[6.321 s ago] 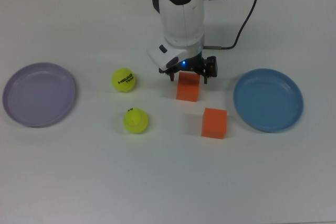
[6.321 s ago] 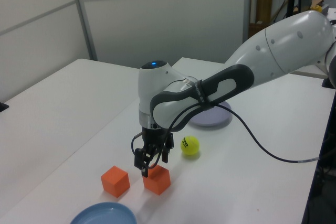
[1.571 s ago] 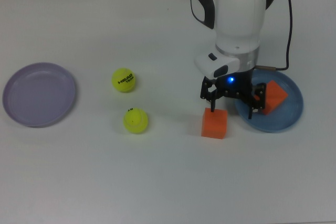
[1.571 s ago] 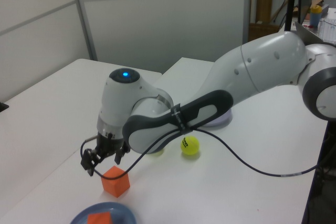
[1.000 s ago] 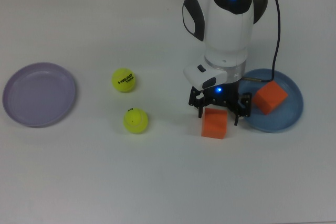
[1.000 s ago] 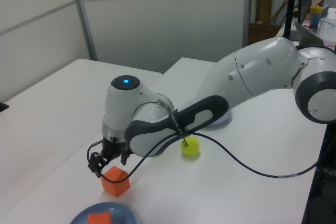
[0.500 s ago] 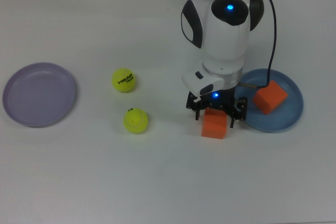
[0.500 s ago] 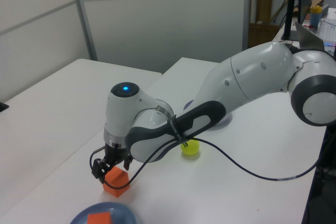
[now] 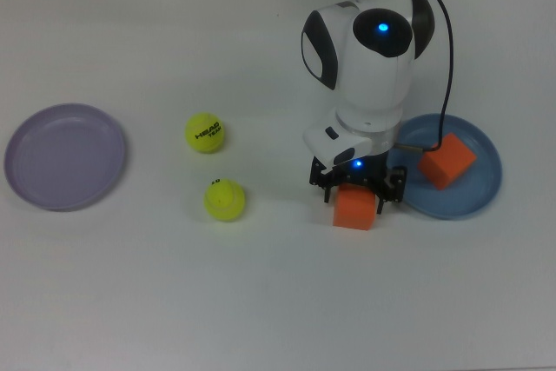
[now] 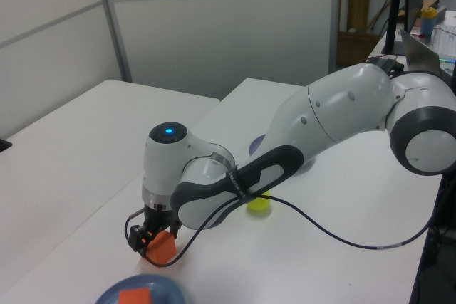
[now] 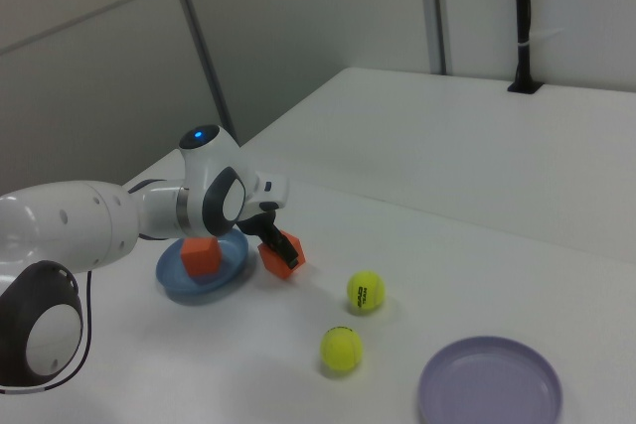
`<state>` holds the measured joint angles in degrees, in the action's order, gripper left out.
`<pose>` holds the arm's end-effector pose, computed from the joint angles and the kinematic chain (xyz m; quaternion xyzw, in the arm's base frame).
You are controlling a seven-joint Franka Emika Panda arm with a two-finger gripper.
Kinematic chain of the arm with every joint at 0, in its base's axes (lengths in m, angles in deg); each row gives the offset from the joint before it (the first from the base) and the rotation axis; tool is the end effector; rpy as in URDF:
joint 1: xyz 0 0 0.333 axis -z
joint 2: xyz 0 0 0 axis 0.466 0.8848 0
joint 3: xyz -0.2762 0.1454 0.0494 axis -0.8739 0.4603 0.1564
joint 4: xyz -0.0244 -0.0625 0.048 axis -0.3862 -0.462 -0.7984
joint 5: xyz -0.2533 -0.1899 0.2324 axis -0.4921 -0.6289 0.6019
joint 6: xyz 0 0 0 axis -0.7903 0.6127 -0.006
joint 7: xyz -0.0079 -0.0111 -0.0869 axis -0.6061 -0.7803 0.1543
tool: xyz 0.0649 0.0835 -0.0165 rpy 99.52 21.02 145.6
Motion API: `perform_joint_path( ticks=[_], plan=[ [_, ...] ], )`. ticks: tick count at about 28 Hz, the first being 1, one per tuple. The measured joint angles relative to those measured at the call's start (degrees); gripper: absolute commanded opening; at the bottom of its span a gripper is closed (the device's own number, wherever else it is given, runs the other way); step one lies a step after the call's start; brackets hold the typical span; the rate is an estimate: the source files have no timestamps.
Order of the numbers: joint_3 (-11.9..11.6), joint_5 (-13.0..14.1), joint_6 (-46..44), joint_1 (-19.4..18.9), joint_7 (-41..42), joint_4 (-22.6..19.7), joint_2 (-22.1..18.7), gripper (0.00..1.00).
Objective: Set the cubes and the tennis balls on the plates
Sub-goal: 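Lift the second cube and stack it on the cube on the blue plate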
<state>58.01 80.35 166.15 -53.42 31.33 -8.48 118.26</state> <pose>0.6479 0.3571 0.3221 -0.9892 0.0338 -0.1343 0.0490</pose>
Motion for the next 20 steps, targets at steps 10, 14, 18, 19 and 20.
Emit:
perform_joint_path(
  ticks=[10, 14, 18, 19, 20],
  plan=[
    [0.5, 0.0, 1.5, -0.1, 0.0, 1.9, -3.4, 0.00],
    [2.4, 0.1, 1.4, -0.1, 0.0, 2.2, -8.1, 0.00],
    [6.2, 0.1, -0.4, -0.3, -0.2, 2.0, -11.4, 0.00],
    [7.0, 0.1, -0.9, -0.4, -0.3, 1.9, -11.7, 0.00],
    [7.7, 0.1, -1.4, -0.6, -0.4, 1.8, -12.0, 0.00]
  ],
)
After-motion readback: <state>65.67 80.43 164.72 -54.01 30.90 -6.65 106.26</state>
